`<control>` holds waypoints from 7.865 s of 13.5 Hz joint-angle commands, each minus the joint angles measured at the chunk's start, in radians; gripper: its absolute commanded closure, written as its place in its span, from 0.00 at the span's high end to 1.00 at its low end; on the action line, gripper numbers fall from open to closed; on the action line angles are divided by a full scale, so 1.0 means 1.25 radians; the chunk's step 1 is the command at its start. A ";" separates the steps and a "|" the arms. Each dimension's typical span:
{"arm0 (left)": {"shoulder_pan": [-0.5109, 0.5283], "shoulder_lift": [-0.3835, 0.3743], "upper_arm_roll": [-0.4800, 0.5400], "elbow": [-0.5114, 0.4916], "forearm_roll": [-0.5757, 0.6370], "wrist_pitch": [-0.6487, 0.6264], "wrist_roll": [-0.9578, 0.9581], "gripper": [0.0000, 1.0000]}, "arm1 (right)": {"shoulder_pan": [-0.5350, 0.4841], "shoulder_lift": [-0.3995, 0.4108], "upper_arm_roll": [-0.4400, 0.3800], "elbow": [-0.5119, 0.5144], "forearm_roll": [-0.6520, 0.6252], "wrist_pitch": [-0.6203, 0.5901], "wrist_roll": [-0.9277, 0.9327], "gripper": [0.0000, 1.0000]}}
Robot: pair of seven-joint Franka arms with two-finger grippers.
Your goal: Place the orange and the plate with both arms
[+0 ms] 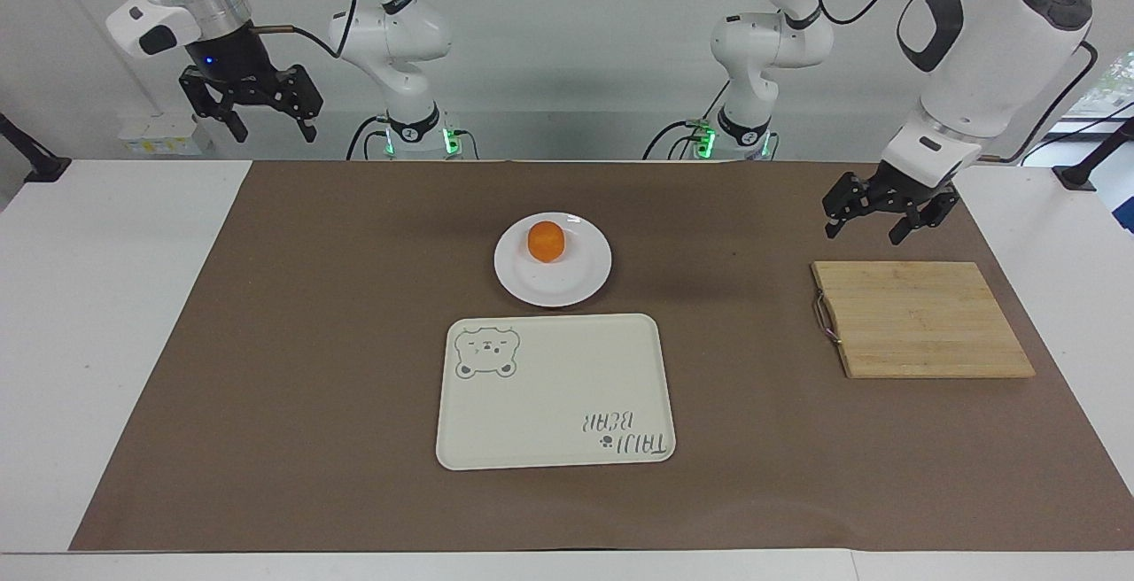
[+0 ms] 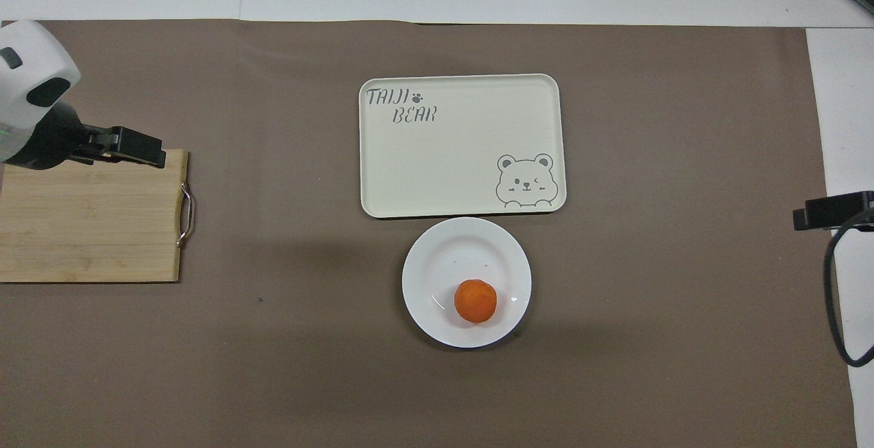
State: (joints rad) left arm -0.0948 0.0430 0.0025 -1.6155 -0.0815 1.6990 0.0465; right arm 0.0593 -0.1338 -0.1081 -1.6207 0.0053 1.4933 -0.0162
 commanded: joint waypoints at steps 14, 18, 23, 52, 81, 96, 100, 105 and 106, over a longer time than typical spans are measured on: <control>0.002 -0.016 0.000 0.066 0.039 -0.143 0.001 1.00 | -0.006 0.009 0.003 0.013 -0.007 -0.003 -0.020 1.00; 0.002 -0.015 0.000 0.066 0.038 -0.143 0.001 1.00 | -0.006 0.009 0.003 0.013 -0.007 -0.003 -0.020 1.00; 0.001 -0.015 0.000 0.066 0.039 -0.144 0.001 1.00 | -0.005 0.009 0.003 0.013 -0.007 -0.003 -0.020 1.00; 0.002 -0.015 0.000 0.066 0.039 -0.143 0.002 1.00 | 0.014 -0.062 0.012 -0.208 0.163 0.035 0.046 1.00; 0.002 -0.015 0.000 0.066 0.039 -0.144 0.001 1.00 | 0.251 0.235 0.010 -0.579 0.773 0.534 -0.356 0.00; 0.002 -0.015 0.000 0.066 0.039 -0.143 0.002 1.00 | 0.145 0.228 0.010 -0.561 0.877 0.370 -0.228 0.00; 0.002 -0.016 0.000 0.066 0.039 -0.144 0.002 1.00 | 0.141 0.284 0.010 -0.453 0.915 0.372 -0.173 0.00; 0.002 -0.016 0.000 0.066 0.039 -0.143 0.002 1.00 | 0.150 0.380 0.010 -0.246 0.908 0.371 -0.002 0.00; 0.002 -0.016 0.000 0.066 0.039 -0.143 0.001 1.00 | 0.154 0.403 0.010 -0.202 0.903 0.374 0.024 0.00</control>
State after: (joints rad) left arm -0.0951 0.0119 0.0040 -1.5605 -0.0519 1.5430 0.0486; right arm 0.2508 0.3003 -0.1004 -1.9931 1.1194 1.9848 -0.0505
